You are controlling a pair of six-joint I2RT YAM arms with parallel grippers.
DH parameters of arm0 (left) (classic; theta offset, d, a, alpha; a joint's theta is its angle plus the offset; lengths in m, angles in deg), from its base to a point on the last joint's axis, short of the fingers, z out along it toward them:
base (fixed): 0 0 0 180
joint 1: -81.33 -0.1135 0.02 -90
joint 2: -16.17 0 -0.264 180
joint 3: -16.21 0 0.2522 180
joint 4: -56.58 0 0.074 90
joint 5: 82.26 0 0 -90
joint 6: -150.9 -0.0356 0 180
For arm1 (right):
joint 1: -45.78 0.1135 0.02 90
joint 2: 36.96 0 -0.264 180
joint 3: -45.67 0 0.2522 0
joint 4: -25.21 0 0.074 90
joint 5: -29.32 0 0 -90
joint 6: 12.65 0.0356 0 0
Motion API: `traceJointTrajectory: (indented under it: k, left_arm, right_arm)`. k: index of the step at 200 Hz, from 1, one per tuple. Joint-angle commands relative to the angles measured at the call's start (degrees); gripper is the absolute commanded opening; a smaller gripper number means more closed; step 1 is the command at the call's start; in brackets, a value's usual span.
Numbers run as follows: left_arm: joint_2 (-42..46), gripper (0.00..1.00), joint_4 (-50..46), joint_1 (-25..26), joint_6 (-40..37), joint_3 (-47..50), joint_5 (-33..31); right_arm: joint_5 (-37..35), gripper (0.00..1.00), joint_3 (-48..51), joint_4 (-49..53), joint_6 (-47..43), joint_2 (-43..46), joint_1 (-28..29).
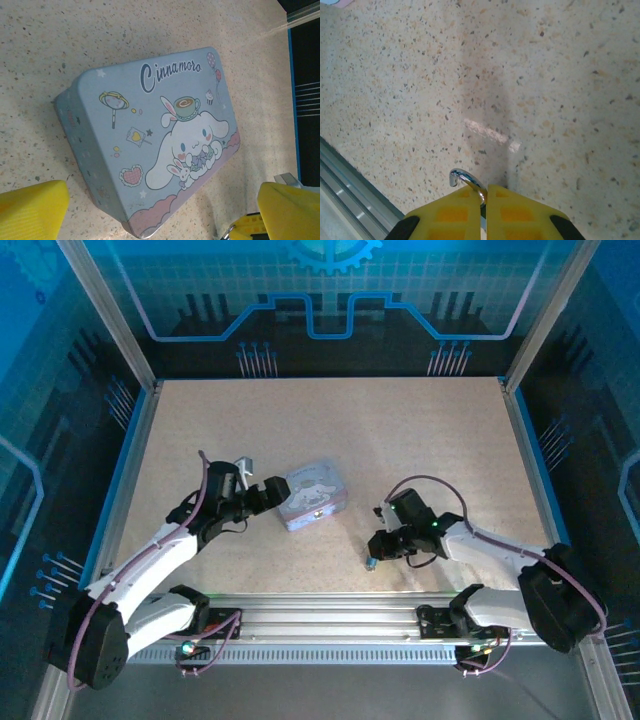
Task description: Unlock a padlock with a key
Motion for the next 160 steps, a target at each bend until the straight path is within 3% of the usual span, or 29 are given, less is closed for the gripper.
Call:
traceJointTrajectory:
  k: [1, 34, 97, 130, 160]
  left_arm:
    - [0.9, 0.98, -1.2, -1.3, -1.3, 0.7, 1.1]
    - [1.1, 0.98, -1.4, -2.8, -1.6, 0.7, 1.5]
    - [2.4, 0.99, -3.7, -6.6, -4.1, -0.8, 1.0]
    - [4.5, 0.99, -5.3, -9.0, -7.5, -1.7, -5.2]
    - [6.2, 0.99, -4.7, -10.5, -13.6, -1.3, -13.8]
  right_arm:
    - [1.1, 0.13, -1.5, -1.0, -0.6, -1.8, -0.8]
    - [0.4, 0.22, -1.2, -1.3, -0.6, -1.7, -1.5]
    - [-0.6, 0.27, -1.8, 1.4, -2.5, 4.7, -4.5]
    - [-3.5, 0.31, -2.8, 4.4, -5.3, 10.6, -9.3]
    - [-8.3, 0.41, -3.4, 5.8, -9.5, 17.1, -16.5]
